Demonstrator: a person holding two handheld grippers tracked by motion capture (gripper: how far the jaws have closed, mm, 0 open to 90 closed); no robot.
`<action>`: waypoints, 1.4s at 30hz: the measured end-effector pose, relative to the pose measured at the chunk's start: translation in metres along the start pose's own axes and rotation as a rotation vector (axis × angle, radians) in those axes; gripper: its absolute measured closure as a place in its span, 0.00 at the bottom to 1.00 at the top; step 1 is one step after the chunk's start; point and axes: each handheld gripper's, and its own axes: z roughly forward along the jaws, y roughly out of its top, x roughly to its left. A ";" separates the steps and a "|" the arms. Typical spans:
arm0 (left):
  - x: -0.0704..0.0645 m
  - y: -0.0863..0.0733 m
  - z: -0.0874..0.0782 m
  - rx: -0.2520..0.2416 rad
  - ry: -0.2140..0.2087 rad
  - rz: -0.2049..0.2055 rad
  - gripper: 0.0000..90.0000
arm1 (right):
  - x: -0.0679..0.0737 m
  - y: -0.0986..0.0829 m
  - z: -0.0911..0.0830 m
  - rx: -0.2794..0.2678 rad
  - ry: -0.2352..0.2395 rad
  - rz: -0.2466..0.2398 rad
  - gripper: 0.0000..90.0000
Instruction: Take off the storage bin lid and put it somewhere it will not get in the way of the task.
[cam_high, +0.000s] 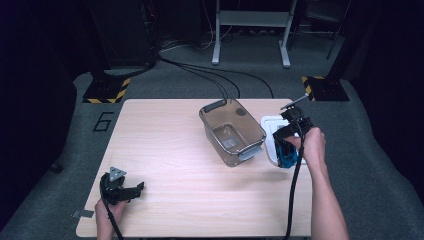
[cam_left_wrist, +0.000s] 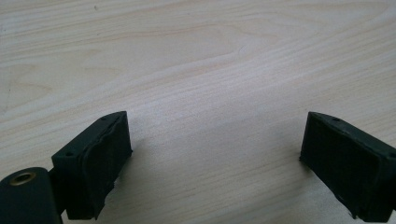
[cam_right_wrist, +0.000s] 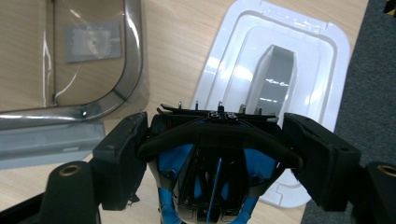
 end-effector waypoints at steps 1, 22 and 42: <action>0.000 0.000 0.000 -0.002 0.001 0.000 0.09 | -0.001 0.002 0.000 -0.003 -0.007 -0.003 0.27; 0.000 0.000 0.000 0.004 -0.001 0.000 0.09 | -0.003 0.038 -0.001 -0.060 -0.053 -0.005 0.27; 0.000 0.000 0.000 0.006 -0.001 0.002 0.09 | 0.007 0.067 -0.032 -0.172 -0.115 -0.041 0.27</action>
